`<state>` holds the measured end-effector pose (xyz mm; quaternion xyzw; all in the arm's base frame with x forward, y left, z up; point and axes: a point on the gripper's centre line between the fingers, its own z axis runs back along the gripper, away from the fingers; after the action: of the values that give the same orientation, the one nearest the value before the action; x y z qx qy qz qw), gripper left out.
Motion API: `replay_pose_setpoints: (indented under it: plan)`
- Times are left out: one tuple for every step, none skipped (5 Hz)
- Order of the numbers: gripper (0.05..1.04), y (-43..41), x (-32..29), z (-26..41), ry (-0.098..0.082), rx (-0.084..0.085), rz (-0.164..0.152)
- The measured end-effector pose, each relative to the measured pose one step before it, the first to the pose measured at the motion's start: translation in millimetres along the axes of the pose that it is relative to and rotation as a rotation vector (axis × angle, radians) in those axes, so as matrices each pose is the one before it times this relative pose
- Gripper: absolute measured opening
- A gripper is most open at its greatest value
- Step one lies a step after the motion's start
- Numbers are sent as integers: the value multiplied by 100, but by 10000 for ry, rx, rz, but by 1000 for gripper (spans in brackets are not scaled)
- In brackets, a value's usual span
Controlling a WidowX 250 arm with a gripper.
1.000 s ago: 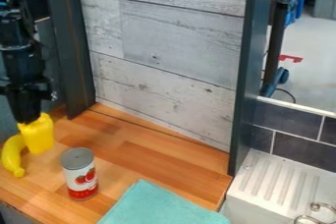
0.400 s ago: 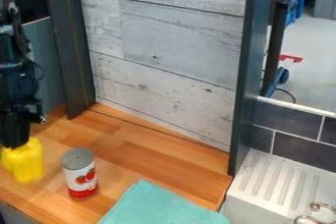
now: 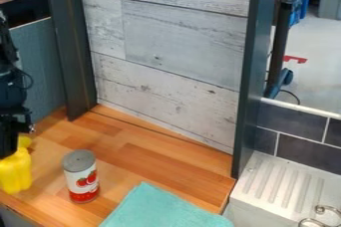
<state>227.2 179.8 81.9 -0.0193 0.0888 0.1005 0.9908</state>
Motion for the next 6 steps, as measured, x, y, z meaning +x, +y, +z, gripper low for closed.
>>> replay_pose_setpoints:
  plan:
    - [106, -264, -266, -835, -5, -87, -150]
    - [106, -285, -470, -938, 122, -64, -158]
    - [106, -33, 151, -139, -96, 51, -110]
    - [106, -67, 425, 16, -276, -5, -57]
    - [106, 187, 275, -6, -152, 107, 4]
    - [106, 143, 338, 6, -199, 118, -98]
